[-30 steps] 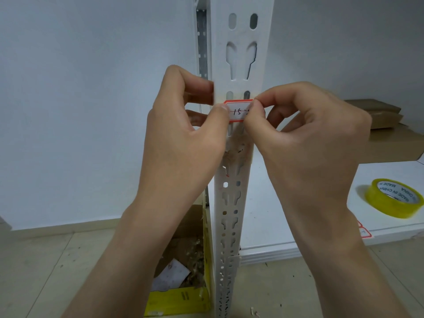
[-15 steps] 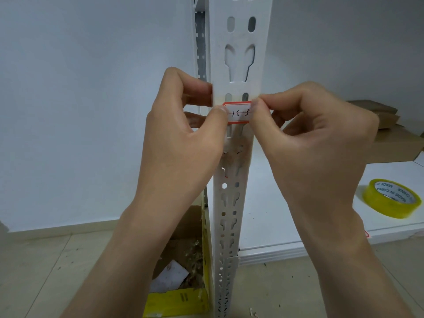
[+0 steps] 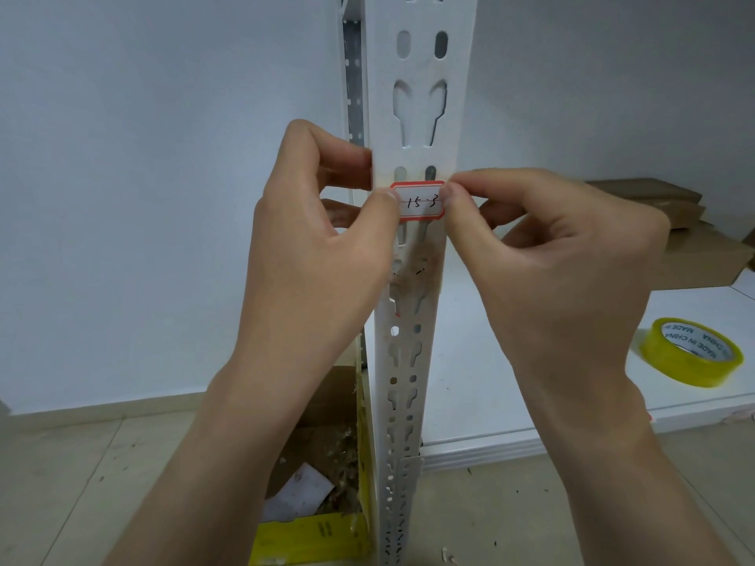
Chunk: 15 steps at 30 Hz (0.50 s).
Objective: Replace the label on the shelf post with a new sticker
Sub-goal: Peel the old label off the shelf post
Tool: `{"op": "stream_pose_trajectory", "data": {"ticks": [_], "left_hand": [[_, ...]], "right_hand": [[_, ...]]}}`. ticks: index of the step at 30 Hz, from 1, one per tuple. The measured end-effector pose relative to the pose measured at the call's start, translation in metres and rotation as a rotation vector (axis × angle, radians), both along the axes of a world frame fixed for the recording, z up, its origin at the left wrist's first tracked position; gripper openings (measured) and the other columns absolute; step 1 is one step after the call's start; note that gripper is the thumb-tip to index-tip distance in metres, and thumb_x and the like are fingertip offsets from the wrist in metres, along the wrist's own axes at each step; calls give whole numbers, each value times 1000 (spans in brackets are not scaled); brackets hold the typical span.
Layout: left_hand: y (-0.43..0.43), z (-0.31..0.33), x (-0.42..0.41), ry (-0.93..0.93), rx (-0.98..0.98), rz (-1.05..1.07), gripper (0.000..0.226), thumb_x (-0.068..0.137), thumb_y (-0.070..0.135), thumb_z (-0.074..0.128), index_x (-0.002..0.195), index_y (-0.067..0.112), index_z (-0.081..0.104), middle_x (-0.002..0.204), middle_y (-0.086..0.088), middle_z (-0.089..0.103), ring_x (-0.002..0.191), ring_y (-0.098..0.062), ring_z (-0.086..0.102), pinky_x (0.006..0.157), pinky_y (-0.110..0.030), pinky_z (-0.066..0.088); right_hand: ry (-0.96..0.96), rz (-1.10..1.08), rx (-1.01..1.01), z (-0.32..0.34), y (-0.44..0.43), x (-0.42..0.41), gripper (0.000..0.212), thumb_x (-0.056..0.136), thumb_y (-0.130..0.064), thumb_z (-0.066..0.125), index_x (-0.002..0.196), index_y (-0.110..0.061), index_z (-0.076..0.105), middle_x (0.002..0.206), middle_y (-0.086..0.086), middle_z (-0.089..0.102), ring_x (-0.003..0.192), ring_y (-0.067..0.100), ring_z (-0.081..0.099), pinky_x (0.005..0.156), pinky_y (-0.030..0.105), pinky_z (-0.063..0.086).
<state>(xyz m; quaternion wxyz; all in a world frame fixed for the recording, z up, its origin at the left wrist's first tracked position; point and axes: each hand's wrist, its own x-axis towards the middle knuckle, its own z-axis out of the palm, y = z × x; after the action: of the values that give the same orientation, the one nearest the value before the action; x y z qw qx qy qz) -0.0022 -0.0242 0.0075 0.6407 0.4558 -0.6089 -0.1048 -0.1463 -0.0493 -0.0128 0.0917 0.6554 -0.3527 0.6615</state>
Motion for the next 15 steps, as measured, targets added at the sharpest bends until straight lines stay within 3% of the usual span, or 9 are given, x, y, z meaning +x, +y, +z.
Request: {"op": "stream_pose_trajectory", "data": {"ticks": [2,8,13,15], "left_hand": [[1,0,0,4,0,-3,20,93,15,65,94,28,50,100,13,71,84,-12,75,72,-28,63],[2,0,-2,-3,5,11,17,91,20,64,97,27,50,103,10,71,88,-19,75,73,-28,64],[3,1,-2,-17,16,20,19,94,19,66,99,27,50,103,14,71,87,-19,75,72,-25,63],[3,2,-2,-14,17,14,19,94,18,66,98,28,50,102,15,71,84,-17,75,70,-22,61]], "right_hand": [[14,-10,-19,0,1,0,15,95,-26,72,95,-15,82,75,-9,72,56,-5,50,62,5,42],[12,-43,-13,3,3,6,14,93,-27,73,88,-16,81,74,-4,76,57,9,64,55,30,56],[-28,-91,49,5,4,11,12,91,-31,74,85,-22,80,71,-9,74,55,6,60,59,17,50],[-45,-103,53,5,4,13,11,90,-31,75,84,-23,79,68,-9,71,53,6,59,58,18,49]]}}
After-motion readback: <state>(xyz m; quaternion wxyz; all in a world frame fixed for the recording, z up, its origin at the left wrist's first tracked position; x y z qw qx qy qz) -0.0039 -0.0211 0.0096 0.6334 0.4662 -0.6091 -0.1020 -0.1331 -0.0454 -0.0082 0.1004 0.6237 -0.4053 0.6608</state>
